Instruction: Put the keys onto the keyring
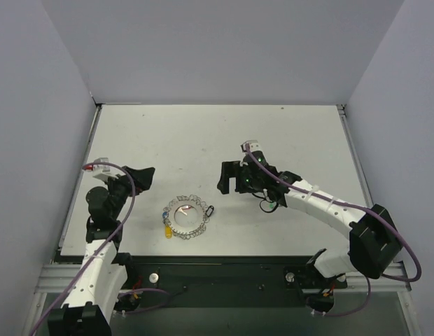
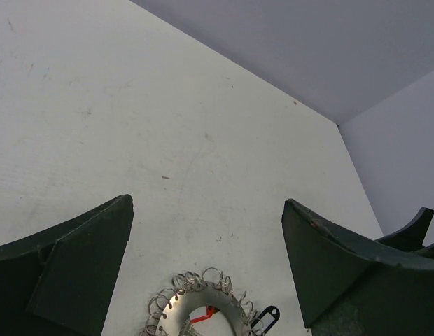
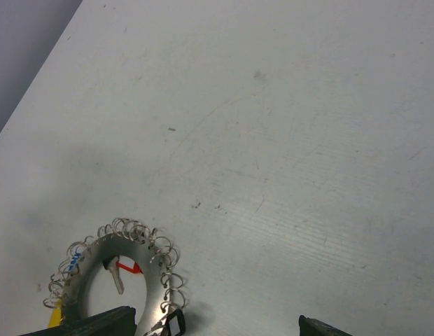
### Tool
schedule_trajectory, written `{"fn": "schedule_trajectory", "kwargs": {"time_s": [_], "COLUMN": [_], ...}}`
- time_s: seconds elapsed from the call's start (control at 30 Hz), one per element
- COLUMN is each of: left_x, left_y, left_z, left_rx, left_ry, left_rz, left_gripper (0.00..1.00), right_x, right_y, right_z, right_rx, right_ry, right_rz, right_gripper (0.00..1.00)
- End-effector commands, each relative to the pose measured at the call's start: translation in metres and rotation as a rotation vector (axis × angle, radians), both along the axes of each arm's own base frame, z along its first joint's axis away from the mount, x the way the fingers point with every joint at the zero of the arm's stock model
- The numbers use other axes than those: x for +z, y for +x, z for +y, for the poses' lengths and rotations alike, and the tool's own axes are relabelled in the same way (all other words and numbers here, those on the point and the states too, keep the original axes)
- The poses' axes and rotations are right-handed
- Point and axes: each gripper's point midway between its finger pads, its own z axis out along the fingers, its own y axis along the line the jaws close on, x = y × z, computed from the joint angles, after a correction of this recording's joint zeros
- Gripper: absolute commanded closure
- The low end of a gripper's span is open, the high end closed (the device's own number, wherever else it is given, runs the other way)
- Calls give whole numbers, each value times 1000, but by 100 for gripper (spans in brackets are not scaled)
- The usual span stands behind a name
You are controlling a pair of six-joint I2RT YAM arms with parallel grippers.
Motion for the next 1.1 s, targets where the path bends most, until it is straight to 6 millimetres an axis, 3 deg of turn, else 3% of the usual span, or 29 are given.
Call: {"fn": "schedule_trajectory", "kwargs": {"time_s": [0.0,0.1,0.13,0.17,0.23,0.3,0.37,0.4,0.47,0.6,0.67,0.7,0.73,0.77,0.9,1.07], "left_x": [23,20,8,13,-2,9,4,14,12,-5,2,-5,-10,-2,-13,-28], "left_y": [8,12,13,16,21,22,25,24,26,23,27,21,23,25,20,15], "left_z": [6,17,19,20,13,-5,-12,-20,-20,-11,-20,-21,-19,-29,-26,-26], "left_rx": [26,110,141,152,111,-24,-92,-157,-175,-146,-186,-193,-196,-213,-227,-249], "left_ry": [19,-47,-117,-155,-140,-89,-23,11,52,99,143,161,195,236,289,306], "left_rz": [-56,-14,61,80,186,189,206,187,204,386,409,469,501,492,563,626], "left_gripper": [2,3,3,3,3,2,3,3,3,2,3,3,3,2,3,3], "right_x": [15,20,19,20,20,17,17,12,8,7,3,1,-2,-9,-13,-18], "right_y": [-13,-24,-28,-37,-42,-52,-57,-57,-58,-55,-53,-54,-54,-55,-55,-45], "right_z": [23,39,42,50,56,64,68,69,77,94,103,106,106,109,116,111], "right_rx": [77,133,148,180,204,243,252,255,275,320,333,340,344,348,376,355], "right_ry": [1,3,-11,-18,-62,-109,-141,-154,-152,-151,-154,-150,-153,-159,-144,-172], "right_rz": [-3,-2,5,4,1,-4,-11,-5,14,44,68,82,97,118,168,187], "right_gripper": [0,0,0,0,0,0,0,0,0,3,6,7,7,7,11,15]}}
